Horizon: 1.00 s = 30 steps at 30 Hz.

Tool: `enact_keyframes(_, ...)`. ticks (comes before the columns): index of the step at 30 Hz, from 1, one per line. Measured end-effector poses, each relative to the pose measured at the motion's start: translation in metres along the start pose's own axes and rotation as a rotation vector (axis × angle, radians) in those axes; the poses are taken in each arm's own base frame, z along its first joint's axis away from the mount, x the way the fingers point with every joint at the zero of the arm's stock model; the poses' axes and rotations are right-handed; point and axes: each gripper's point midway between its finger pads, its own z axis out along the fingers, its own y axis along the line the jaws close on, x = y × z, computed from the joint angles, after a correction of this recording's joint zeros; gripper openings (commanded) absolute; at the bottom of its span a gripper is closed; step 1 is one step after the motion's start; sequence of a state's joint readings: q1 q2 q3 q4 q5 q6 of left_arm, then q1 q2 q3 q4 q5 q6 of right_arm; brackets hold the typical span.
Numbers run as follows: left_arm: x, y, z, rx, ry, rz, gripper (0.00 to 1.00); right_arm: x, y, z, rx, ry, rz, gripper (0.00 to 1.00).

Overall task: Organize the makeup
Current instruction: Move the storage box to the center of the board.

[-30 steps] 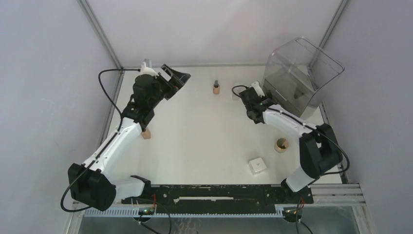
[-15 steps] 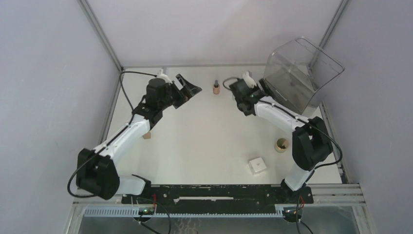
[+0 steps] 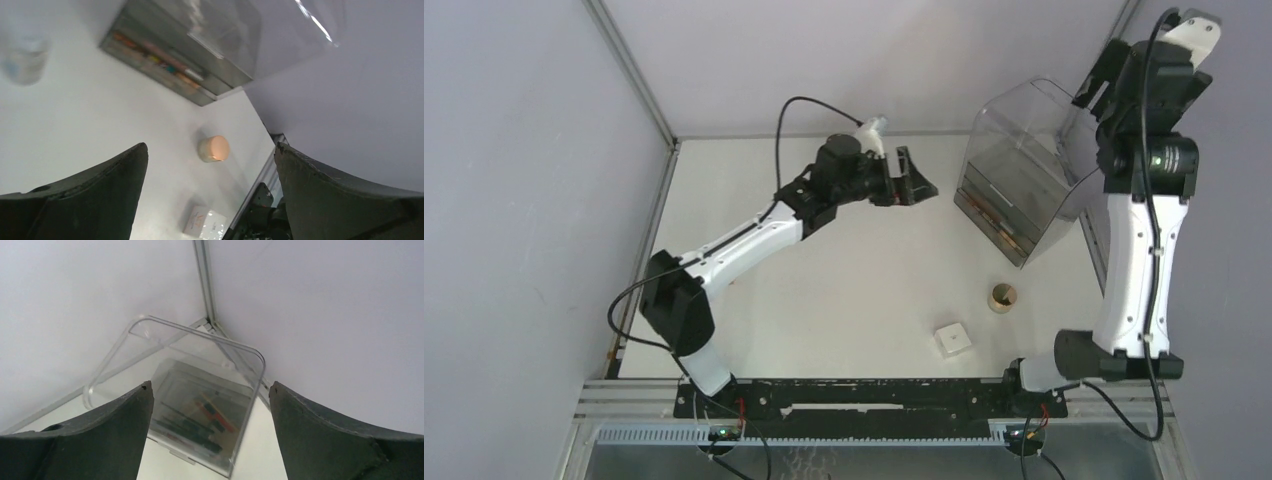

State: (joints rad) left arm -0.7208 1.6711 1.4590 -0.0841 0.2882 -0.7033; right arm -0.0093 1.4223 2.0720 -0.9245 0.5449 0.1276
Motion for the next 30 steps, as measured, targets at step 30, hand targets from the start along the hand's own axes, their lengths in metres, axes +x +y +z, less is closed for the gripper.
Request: enact_keyframes(30,0.066,-0.007,0.045,0.037,0.217,0.093,1.0,0.086,0.058,0.203,-0.357,0.335,0.169,0.98)
